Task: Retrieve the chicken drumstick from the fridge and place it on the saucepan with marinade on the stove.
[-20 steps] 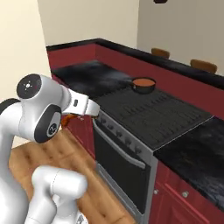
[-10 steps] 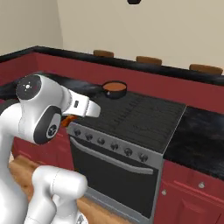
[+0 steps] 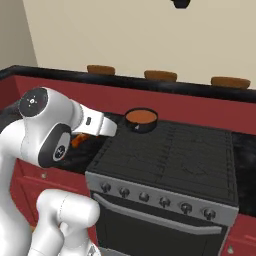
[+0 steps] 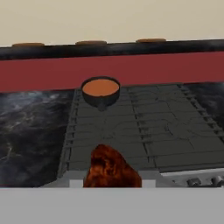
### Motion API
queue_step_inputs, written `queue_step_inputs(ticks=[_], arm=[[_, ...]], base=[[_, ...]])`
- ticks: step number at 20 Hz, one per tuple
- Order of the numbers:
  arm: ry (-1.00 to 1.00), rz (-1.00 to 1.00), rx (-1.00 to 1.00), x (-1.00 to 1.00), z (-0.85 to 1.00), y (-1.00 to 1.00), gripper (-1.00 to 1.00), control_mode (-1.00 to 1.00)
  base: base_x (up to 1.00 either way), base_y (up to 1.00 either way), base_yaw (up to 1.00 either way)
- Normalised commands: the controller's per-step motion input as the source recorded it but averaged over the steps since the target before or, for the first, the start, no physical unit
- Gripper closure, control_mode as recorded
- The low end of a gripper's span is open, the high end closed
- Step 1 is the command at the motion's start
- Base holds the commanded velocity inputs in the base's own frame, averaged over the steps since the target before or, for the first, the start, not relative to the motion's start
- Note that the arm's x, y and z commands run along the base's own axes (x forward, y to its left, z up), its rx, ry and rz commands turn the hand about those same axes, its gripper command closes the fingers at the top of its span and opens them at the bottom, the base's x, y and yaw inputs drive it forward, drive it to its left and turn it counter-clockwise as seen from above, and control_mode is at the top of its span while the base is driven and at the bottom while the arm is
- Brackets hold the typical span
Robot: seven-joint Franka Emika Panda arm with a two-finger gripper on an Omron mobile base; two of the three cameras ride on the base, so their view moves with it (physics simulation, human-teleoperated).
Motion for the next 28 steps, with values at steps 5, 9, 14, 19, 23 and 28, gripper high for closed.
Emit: queue_step_inputs(ticks=[5, 9, 14, 19, 23, 28], arm=[[0.00, 0.00, 0.00, 0.00, 0.00, 0.00, 1.00, 1.00], [0.00, 0.00, 0.00, 0.00, 0.00, 0.00, 1.00, 1.00], [0.00, 0.00, 0.00, 0.00, 0.00, 0.00, 1.00, 1.00], [0.15, 0.02, 0.01, 0.79, -0.02, -0.13, 1.00, -1.00], [0.10, 0.02, 0.00, 1.00, -0.06, -0.10, 1.00, -1.00], [0.00, 0.01, 0.00, 0.82, -0.47, -0.39, 1.00, -1.00]], base=[[0.95, 0.64, -0.17], [0.98, 0.08, -0.02], [0.75, -0.18, 0.00], [0.19, -0.04, 0.00], [0.00, 0.00, 0.00], [0.00, 0.00, 0.00]])
